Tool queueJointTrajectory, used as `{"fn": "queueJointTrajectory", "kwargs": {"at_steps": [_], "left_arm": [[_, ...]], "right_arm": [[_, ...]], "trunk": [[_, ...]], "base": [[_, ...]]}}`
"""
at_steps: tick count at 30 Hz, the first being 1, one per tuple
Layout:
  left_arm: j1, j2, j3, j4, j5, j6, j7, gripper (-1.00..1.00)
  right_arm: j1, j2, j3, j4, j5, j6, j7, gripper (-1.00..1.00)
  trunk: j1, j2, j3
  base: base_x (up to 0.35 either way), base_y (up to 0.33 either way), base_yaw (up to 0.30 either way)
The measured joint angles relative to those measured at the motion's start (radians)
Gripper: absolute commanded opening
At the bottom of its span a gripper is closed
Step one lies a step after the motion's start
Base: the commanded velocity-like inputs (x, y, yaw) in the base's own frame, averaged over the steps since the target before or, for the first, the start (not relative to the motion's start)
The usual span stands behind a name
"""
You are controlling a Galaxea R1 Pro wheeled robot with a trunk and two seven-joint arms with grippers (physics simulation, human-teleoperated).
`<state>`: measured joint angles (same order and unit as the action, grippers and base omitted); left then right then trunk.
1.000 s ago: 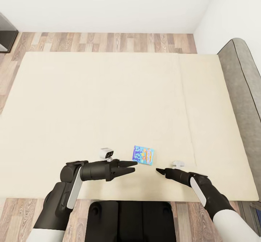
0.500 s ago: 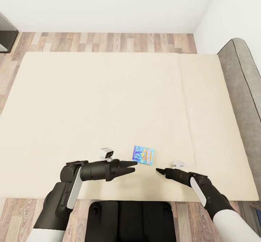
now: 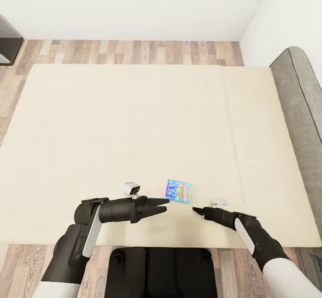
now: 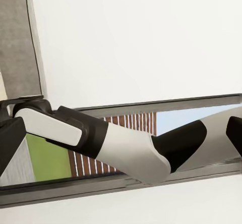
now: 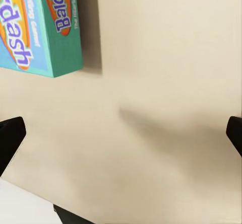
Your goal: Put all the toys in the child's room - the three board games (two on the bed and one on the table), the two jigsaw puzzles on the table, and the tennis ball on the table - inside the toy box on the table in the child's room.
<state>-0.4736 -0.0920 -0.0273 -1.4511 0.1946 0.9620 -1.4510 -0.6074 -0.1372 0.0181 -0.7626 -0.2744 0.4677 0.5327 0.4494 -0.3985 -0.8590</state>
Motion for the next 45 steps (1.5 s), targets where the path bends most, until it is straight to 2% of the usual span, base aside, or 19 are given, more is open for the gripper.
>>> {"fn": "queueJointTrajectory", "kwargs": {"at_steps": [45], "left_arm": [[0.000, 0.000, 0.000, 0.000, 0.000, -0.001, 0.000, 1.00]], "right_arm": [[0.000, 0.000, 0.000, 0.000, 0.000, 0.000, 0.000, 1.00]], "trunk": [[0.000, 0.000, 0.000]], "base": [[0.016, 0.029, 0.000]]}}
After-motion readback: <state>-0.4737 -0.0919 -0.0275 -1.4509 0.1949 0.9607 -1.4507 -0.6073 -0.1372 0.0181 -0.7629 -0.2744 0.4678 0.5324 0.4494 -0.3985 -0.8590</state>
